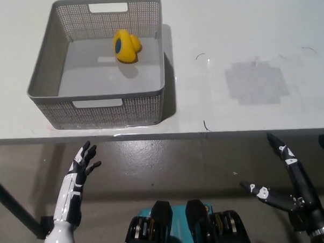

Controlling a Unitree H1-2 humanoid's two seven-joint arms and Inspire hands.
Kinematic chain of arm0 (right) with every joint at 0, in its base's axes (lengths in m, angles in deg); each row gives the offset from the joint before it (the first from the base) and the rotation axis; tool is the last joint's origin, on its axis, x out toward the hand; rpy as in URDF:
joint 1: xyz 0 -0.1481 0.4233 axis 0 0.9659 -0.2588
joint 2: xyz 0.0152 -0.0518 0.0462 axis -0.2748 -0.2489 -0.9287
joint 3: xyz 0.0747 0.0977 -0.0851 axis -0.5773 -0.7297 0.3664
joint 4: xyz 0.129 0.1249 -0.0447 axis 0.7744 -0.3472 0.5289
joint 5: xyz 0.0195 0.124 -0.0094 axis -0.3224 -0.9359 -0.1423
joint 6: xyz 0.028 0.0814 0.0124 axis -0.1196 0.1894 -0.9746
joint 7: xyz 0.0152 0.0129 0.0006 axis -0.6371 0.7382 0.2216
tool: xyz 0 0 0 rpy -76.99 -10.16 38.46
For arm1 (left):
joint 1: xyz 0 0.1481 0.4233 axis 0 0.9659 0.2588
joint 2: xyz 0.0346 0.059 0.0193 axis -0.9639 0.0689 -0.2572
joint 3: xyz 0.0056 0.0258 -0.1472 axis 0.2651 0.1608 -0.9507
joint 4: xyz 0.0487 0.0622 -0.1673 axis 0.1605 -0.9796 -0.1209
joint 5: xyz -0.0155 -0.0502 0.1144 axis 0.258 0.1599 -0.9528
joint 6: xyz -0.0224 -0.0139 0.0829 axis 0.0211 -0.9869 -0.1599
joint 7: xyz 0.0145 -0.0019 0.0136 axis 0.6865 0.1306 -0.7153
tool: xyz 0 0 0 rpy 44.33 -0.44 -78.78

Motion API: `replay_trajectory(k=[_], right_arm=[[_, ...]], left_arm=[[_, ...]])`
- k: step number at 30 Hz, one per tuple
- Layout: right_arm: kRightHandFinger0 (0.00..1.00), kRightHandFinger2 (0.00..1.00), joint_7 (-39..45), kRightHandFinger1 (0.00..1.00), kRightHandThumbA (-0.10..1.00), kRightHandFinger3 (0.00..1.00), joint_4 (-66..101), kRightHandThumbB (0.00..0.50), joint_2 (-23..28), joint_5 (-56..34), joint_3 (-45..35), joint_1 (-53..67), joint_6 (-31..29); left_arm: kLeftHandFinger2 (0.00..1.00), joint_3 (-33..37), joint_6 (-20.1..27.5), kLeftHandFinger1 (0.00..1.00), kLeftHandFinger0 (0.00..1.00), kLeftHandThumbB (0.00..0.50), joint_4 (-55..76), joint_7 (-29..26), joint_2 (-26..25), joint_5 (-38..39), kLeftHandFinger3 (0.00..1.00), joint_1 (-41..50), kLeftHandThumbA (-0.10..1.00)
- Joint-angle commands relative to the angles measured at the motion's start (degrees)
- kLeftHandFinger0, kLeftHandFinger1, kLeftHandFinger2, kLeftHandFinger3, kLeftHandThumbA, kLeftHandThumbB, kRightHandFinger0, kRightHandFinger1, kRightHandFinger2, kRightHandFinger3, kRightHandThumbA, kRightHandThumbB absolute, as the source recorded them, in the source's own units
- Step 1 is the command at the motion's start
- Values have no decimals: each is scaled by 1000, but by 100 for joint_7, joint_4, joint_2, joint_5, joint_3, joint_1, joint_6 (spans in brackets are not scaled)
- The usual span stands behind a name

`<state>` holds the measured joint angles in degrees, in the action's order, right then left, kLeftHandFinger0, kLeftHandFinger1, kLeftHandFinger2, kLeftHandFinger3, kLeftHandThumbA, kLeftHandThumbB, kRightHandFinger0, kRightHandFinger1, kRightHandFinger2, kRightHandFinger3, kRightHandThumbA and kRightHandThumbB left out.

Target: Use the right hand to pick up a yellow duck toy and place it into a container on the left hand side

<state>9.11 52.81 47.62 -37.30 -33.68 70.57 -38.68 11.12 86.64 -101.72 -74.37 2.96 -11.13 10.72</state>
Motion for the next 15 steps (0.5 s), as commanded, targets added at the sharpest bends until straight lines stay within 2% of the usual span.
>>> replay_trajectory(k=[1, 5, 8, 12, 15], right_arm=[[1000, 1000, -43, 1000, 1000, 1000, -192, 212, -108, -365, -165, -242, -519], [1000, 1000, -31, 1000, 1000, 1000, -254, 202, -119, -397, -210, -306, -502], [1000, 1000, -6, 1000, 1000, 1000, -228, 214, -132, -435, -209, -342, -475], [1000, 1000, 35, 1000, 1000, 1000, -163, 193, -199, -493, -154, -335, -516], [1000, 1000, 96, 1000, 1000, 1000, -151, 215, -250, -610, -148, -332, -513]], left_arm=[[1000, 18, 74, 1000, 935, 500, 75, 33, -15, 9, 1000, -141, 1000], [1000, 9, 11, 1000, 922, 500, 32, 52, -9, 89, 1000, -226, 1000], [1000, -18, -112, 1000, 946, 500, 92, 48, -18, 118, 1000, -253, 1000], [1000, -75, -138, 1000, 963, 500, 95, 49, -44, 209, 1000, -297, 1000], [1000, -93, -164, 1000, 1000, 500, 73, 87, -62, 289, 1000, -349, 1000]])
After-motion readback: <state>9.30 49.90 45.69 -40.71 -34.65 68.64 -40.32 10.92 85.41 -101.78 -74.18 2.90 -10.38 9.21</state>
